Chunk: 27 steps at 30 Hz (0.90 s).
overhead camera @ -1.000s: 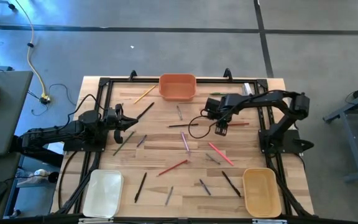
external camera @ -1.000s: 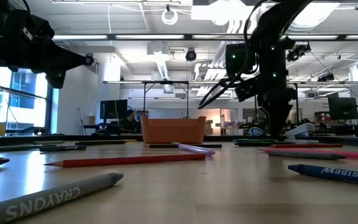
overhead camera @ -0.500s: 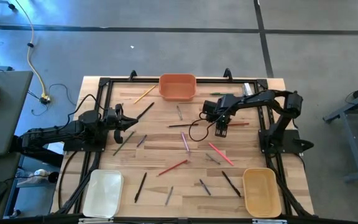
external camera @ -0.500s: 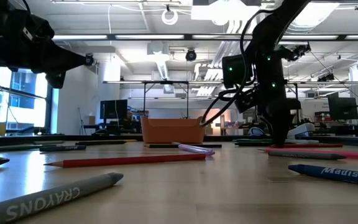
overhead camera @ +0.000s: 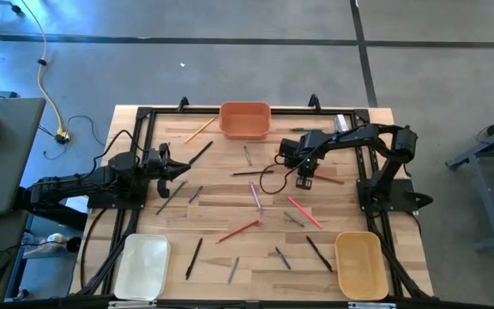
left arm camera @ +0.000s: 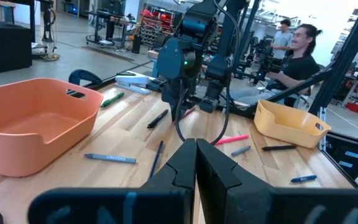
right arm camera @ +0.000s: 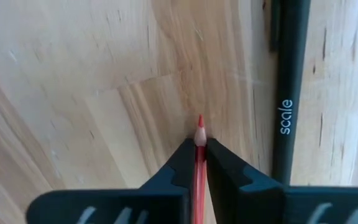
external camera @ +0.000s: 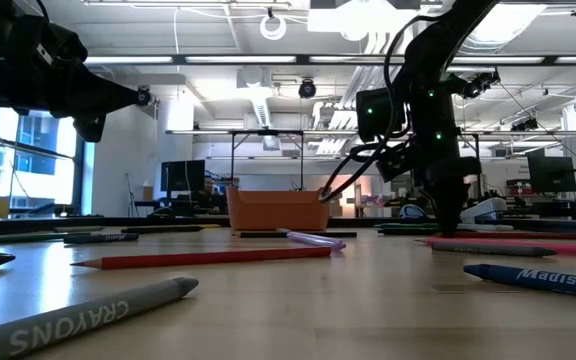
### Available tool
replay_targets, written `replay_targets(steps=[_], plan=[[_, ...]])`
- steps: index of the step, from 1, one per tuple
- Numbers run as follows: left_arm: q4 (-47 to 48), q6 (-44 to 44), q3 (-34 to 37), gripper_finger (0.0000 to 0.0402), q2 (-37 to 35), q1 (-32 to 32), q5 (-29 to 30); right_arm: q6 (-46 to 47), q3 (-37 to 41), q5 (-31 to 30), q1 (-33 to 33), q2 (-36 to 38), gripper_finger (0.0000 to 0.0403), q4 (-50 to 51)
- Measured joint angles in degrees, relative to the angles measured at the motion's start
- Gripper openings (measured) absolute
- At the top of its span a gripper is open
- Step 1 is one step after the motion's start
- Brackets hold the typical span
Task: Sort crayons/erasers/pens/pencils in bins
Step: Put the red pencil into the yellow bin
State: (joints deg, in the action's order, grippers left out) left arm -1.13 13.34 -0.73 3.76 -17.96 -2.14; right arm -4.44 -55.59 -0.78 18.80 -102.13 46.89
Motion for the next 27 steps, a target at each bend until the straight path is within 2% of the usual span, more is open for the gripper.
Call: replay_targets(steps=[12,20,27], plan=[[0.0,0.0,0.0,0.0000,0.0,0.0,0.0,11.7,0.3,2.2,0.9,5.6,0.0016,1.1],[0.0,0.0,0.0,0.0000,0.0,0.0,0.0,24.4,0.3,7.1,0.8,11.2,0.0016,2.4],[0.0,0.0,0.0,0.0000,0.0,0.0,0.0,34.5,-4.5,9.7,-1.4,17.6,0.0016,8.1]])
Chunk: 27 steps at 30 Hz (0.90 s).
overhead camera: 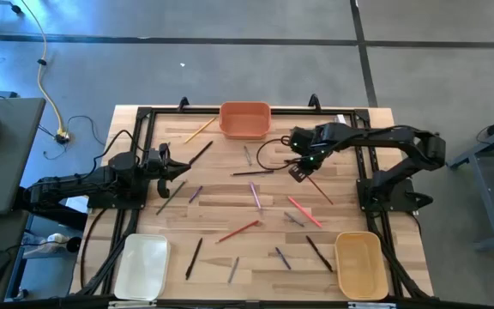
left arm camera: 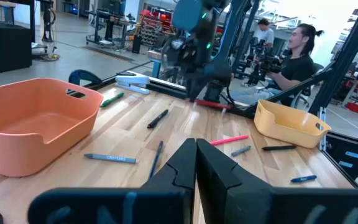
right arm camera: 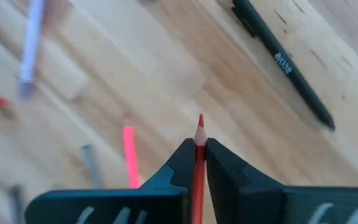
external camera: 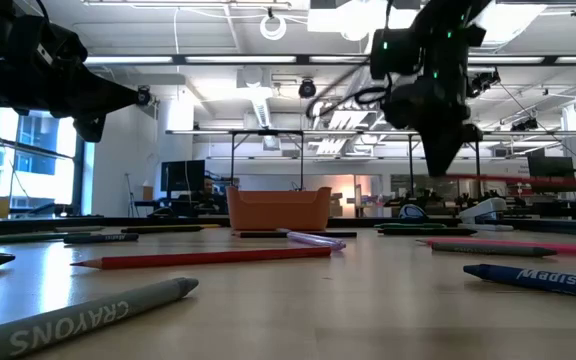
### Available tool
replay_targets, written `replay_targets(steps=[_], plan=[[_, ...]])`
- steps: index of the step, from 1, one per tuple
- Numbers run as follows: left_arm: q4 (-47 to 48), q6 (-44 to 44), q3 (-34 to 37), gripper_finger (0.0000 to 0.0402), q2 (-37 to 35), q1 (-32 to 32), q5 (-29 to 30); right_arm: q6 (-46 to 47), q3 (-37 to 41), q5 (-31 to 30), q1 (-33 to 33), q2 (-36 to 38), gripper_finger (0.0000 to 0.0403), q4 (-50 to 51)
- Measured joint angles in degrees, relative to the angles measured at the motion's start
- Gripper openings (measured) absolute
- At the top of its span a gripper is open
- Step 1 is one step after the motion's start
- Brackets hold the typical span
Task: Sort crayons/erasers/pens/pencils in bins
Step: Put the red pencil into the yellow bin
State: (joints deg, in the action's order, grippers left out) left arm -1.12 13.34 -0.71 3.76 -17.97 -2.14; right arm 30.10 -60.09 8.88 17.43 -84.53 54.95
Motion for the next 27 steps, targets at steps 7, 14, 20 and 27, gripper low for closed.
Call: replay_targets(steps=[7,14,20,27], plan=[[0.0,0.0,0.0,0.0000,0.0,0.0,0.0,14.3,-6.8,1.1,-5.7,4.5,0.0016,8.1],[0.0,0.0,0.0,0.0000,0.0,0.0,0.0,32.4,-7.3,1.6,-17.4,8.6,0.0016,11.6],[0.0,0.0,0.0,0.0000,0.0,0.0,0.0,48.2,-7.3,-2.1,-30.1,9.9,0.0016,13.3],[0.0,0.0,0.0,0.0000,0.0,0.0,0.0,65.4,-6.7,-10.9,-45.2,10.0,0.0016,15.3]])
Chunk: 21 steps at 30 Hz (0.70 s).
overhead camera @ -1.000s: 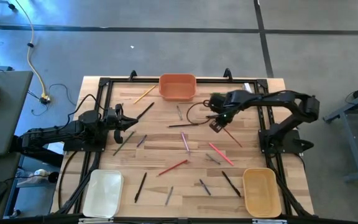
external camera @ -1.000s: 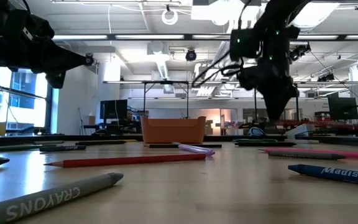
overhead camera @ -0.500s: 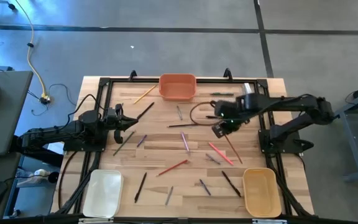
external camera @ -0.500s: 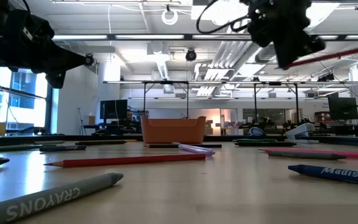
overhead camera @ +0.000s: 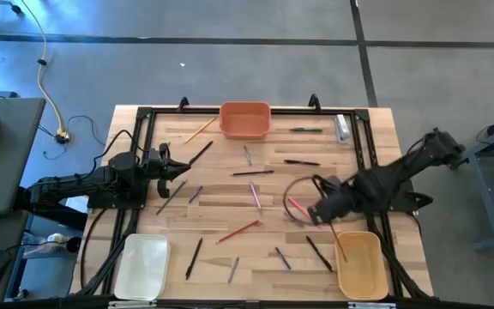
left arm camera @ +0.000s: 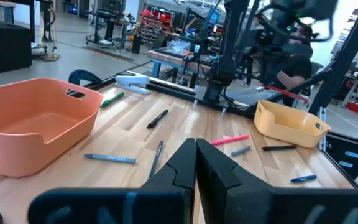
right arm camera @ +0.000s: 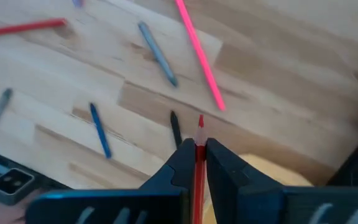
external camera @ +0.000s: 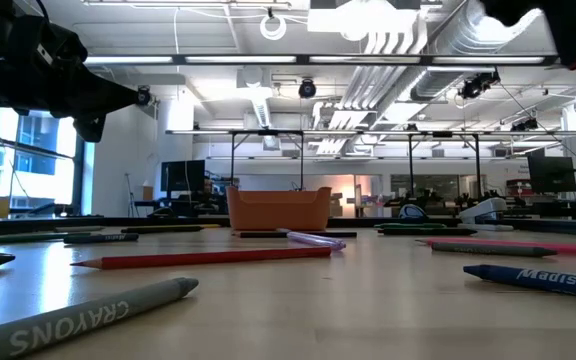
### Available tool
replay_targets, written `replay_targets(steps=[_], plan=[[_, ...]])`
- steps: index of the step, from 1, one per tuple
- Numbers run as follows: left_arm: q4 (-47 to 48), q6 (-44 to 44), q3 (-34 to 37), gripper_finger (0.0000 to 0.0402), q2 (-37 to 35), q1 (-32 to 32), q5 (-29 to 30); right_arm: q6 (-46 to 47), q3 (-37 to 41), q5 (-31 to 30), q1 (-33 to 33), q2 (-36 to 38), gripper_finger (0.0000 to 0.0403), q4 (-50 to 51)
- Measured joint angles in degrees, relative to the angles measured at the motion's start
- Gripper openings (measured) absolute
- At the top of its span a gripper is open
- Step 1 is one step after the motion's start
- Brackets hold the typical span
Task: Sort crayons/erasers/pens/pencils in bins
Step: Put the red pencil into the yellow bin
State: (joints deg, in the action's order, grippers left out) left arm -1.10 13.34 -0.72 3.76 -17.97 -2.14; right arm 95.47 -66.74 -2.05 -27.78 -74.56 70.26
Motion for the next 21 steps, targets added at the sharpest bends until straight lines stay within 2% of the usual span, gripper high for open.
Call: replay_targets(steps=[9,13,21], plan=[[0.0,0.0,0.0,0.0000,0.0,0.0,0.0,18.5,5.8,-0.4,-14.5,0.0,0.0016,-0.4],[0.0,0.0,0.0,0.0000,0.0,0.0,0.0,23.0,7.6,1.5,-18.8,0.0,0.0016,-2.6],[0.0,0.0,0.0,0.0000,0.0,0.0,0.0,27.7,7.7,1.6,-23.8,-0.7,0.0016,-3.4]])
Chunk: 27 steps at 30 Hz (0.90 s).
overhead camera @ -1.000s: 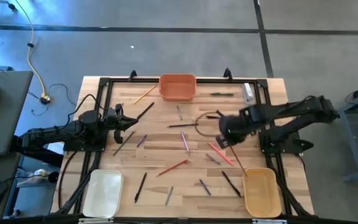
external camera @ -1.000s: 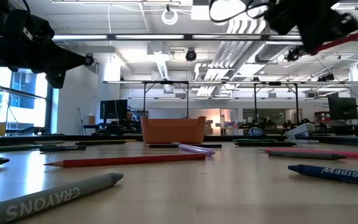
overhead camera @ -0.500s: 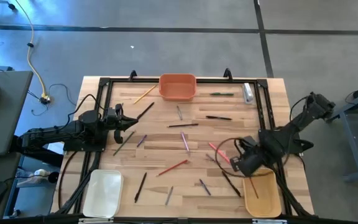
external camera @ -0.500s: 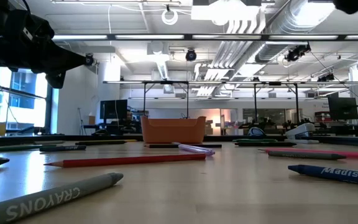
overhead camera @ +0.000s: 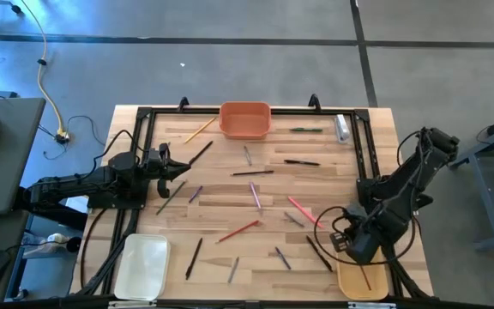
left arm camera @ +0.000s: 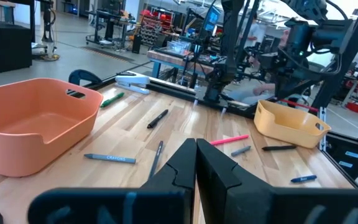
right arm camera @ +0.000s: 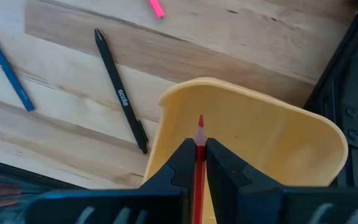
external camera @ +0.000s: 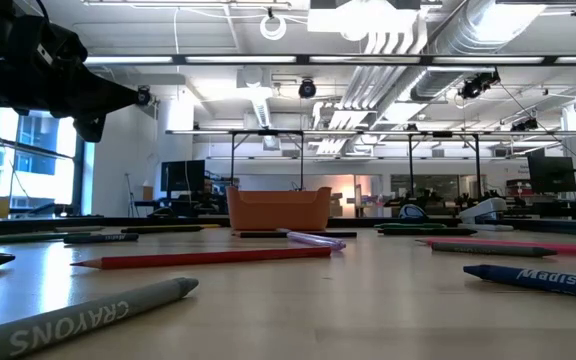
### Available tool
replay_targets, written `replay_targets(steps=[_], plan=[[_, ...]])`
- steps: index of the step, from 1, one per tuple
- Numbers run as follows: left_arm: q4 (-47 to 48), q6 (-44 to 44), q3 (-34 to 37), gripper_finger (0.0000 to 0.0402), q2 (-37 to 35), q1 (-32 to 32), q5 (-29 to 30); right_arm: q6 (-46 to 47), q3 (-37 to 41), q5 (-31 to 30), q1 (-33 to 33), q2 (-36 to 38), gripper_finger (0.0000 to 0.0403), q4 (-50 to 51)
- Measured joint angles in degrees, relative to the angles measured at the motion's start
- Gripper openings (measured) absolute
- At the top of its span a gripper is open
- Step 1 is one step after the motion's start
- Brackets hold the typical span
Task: Sort crayons/erasers/pens/pencils in bins
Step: Put the red pencil into the yellow bin
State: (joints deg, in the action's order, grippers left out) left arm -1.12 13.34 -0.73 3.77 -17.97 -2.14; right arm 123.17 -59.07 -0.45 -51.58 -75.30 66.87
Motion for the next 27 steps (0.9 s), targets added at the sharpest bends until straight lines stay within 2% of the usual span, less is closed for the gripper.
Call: replay_targets(steps=[18,27], plan=[[0.0,0.0,0.0,0.0000,0.0,0.0,0.0,-1.3,0.0,2.5,-2.5,-6.7,0.0016,-0.3],[0.0,0.0,0.0,0.0000,0.0,0.0,0.0,-8.3,0.0,2.4,-2.4,-10.5,0.0016,-0.7]])
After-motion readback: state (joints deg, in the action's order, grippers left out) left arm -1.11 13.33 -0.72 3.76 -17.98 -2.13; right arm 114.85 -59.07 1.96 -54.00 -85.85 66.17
